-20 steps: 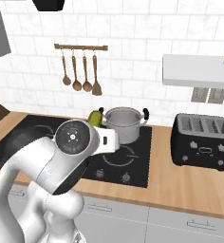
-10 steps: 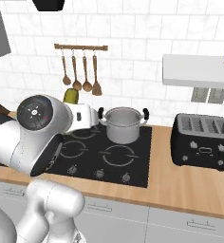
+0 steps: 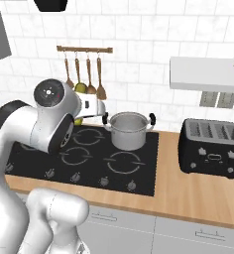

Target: Put the potato and cucumber in the pot. Retrieve the spatula and lightly stir the vegetables in the pot.

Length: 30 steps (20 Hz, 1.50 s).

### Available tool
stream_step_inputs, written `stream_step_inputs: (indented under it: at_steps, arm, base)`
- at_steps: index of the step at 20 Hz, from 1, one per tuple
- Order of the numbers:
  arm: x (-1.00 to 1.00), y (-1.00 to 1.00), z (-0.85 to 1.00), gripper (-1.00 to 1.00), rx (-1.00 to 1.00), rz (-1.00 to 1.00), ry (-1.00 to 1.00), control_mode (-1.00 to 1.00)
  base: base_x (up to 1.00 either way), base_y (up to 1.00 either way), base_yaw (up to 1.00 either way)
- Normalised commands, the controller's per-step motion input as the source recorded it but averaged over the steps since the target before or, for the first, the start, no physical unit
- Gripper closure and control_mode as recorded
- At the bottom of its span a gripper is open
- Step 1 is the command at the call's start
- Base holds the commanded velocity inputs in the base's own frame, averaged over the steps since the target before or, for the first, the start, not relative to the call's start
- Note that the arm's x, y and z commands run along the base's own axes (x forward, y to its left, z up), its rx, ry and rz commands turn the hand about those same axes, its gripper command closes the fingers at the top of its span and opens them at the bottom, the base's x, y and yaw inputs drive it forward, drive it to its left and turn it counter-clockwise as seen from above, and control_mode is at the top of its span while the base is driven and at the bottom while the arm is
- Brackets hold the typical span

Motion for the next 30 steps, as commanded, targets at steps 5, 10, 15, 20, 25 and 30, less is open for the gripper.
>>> stream_step_inputs:
  at_steps: [5,10,15,20,25,30]
  arm:
    - [0.51,0.00,-0.20,1.00,-0.06,-0.01,0.04,-1.00]
    - [0.35,-0.19,-0.38,1.00,-0.02,0.00,0.03,-1.00]
    - [0.22,-0.26,-0.40,1.00,-0.05,0.00,0.00,-1.00]
    - [0.46,0.00,-0.20,1.00,-0.08,-0.02,0.02,-1.00]
    - [0.37,-0.12,0.00,1.00,0.00,-0.02,0.16,-1.00]
    - [0.30,-0.32,-0.02,1.00,0.00,0.00,0.06,-1.00]
  base:
    - [0.00,0.00,0.00]
    - [0.00,0.00,0.00]
    - [0.00,0.00,0.00]
    - [0.00,0.00,0.00]
    - [0.00,0.00,0.00]
    - [0.00,0.00,0.00]
